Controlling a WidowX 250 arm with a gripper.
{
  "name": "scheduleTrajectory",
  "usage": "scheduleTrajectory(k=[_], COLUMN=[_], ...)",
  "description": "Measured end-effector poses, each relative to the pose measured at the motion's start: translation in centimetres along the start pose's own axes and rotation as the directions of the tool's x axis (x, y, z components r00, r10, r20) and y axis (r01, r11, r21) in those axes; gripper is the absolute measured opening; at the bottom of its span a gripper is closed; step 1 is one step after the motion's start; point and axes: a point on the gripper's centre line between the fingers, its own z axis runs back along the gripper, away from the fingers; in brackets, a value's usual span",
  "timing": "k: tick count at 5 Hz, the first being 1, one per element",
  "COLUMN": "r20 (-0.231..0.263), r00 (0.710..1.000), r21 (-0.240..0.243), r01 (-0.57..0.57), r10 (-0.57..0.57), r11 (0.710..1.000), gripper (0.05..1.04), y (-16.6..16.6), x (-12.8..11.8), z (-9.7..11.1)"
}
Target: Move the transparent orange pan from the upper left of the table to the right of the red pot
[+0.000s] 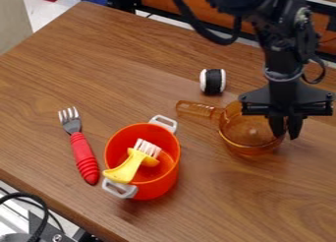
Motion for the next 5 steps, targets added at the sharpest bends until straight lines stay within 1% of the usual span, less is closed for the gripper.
scheduleTrajectory(k=[1, 2, 3, 4, 5], r20=[-0.018, -0.006, -0.01, 0.058, 0.078], r00=[1.0, 1.0, 1.0, 0.997, 0.993], r21=[-0.061, -0.076, -0.106, -0.102, -0.044], r01=[-0.021, -0.018, -0.026, -0.053, -0.081], r10=[0.02, 0.017, 0.026, 0.059, 0.084], r11=[0.998, 0.997, 0.994, 0.993, 0.996], gripper=[0.46, 0.73, 0.967, 0.994, 0.994], y=[0.4, 0.4, 0.6, 1.4, 3.4], x=[0.1, 0.5, 0.8, 1.5, 2.2], z=[0.6, 1.1, 2.4, 4.7, 5.7])
